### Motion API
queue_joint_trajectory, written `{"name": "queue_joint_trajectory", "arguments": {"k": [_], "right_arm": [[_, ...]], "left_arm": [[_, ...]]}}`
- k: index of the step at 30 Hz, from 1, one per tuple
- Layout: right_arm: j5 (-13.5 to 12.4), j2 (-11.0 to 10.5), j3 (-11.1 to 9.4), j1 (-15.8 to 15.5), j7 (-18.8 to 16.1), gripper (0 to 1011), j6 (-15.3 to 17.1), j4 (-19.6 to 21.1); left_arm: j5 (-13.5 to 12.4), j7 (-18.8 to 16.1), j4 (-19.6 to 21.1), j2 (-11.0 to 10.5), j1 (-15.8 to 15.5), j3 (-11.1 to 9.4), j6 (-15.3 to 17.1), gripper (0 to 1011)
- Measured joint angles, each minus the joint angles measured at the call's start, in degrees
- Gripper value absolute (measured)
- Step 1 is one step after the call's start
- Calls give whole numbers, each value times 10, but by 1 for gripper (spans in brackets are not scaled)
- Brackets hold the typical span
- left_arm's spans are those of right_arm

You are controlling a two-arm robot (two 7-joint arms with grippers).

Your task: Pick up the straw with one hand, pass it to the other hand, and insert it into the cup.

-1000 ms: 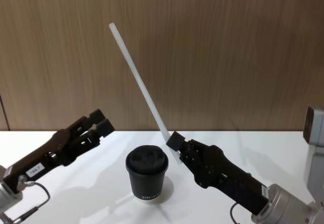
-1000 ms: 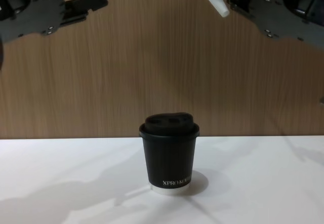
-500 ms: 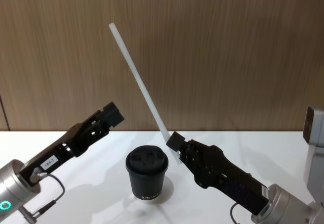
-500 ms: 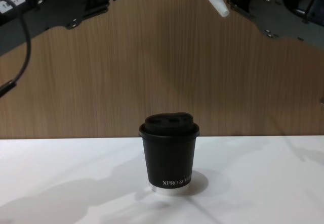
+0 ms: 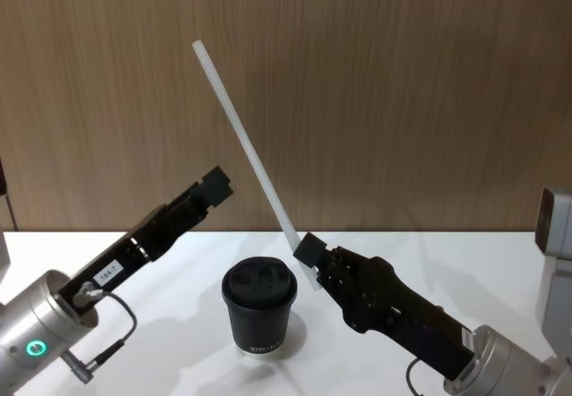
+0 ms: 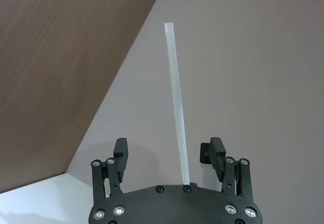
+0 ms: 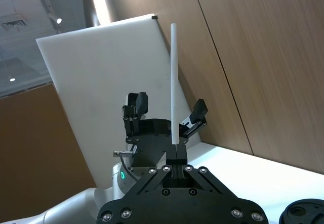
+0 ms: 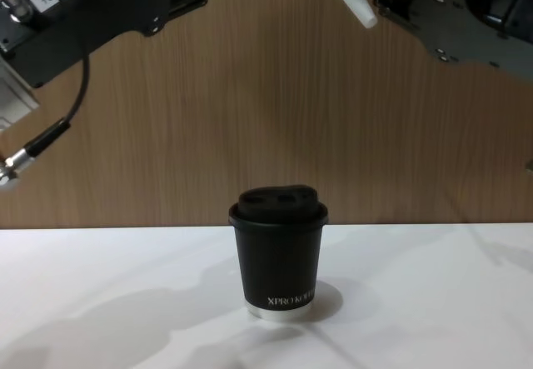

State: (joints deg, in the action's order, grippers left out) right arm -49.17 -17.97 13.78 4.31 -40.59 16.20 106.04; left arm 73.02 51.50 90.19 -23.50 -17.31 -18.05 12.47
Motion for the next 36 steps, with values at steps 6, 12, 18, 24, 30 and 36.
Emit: {"name": "queue_joint_trajectory", "arguments": {"k": [6, 12, 18, 24, 30, 36], "right_arm": [[0, 0, 0, 0, 0, 1, 0, 0], [0, 0, 0, 0, 0, 1, 0, 0], [0, 0, 0, 0, 0, 1, 0, 0], [0, 0, 0, 0, 0, 1, 0, 0], [0, 0, 0, 0, 0, 1, 0, 0], [0, 0, 0, 0, 0, 1, 0, 0]], "left_arm": [[7, 8, -13, 9, -12, -9, 0, 1003], [11, 16, -24, 17, -23, -18, 0, 1003], [15, 24, -35, 25, -35, -27, -1, 1003], [17, 31, -44, 32, -45, -35, -3, 1003], [19, 37, -52, 38, -55, -41, -6, 1004], [22, 42, -57, 42, -63, -46, -9, 1003]]}}
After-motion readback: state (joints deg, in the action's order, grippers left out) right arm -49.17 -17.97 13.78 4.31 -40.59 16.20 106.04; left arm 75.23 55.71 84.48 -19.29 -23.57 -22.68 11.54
